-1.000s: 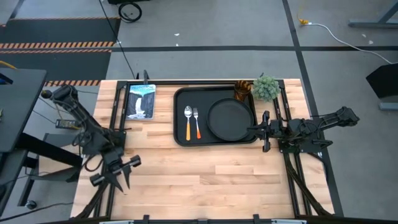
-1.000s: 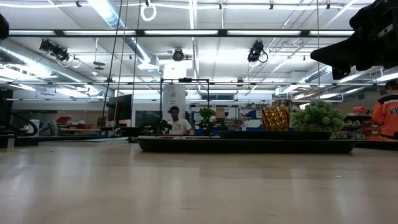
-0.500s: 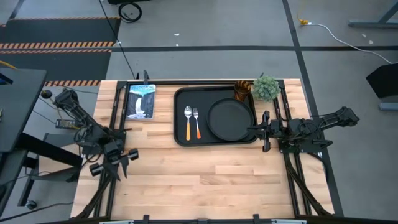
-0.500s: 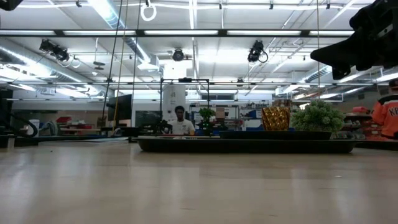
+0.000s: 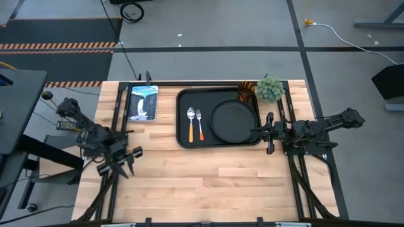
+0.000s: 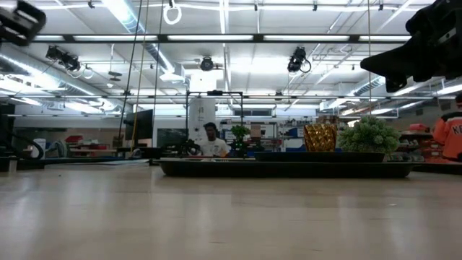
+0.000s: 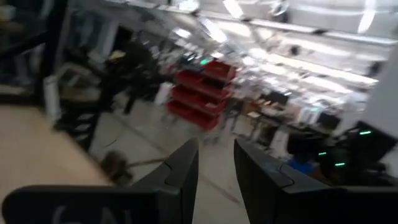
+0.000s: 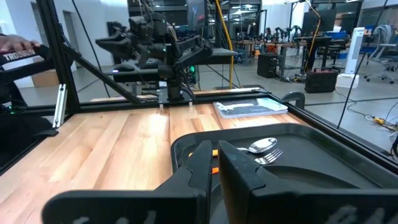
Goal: Pick and place plate/cup/fork/spoon on tray
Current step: Return to Home Position
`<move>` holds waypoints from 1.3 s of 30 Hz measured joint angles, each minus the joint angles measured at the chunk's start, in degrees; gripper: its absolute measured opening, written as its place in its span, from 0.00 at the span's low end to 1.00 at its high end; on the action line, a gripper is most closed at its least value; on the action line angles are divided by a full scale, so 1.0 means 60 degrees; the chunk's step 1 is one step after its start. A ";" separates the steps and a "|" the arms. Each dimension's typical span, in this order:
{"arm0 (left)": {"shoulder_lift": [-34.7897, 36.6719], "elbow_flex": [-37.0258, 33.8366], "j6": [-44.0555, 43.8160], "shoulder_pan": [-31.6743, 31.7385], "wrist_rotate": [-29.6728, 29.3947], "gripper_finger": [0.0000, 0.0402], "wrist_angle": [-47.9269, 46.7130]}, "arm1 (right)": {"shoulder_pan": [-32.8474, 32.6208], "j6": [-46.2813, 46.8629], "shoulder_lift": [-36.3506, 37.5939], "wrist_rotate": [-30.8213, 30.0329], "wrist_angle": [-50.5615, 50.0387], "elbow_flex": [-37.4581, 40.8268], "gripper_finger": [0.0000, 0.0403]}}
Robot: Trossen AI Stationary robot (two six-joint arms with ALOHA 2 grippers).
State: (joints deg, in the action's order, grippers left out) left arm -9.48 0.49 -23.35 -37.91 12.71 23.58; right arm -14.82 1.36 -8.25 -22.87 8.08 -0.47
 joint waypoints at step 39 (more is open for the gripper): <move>0.1524 -0.0015 0.4437 0.2864 -0.0171 0.27 -0.2786 | -0.0001 -0.0003 0.0004 0.0004 0.0153 -0.0007 0.08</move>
State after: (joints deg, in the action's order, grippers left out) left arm -0.34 0.40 3.27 -20.73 11.68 6.86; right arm -14.82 1.34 -8.23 -22.85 8.99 -0.51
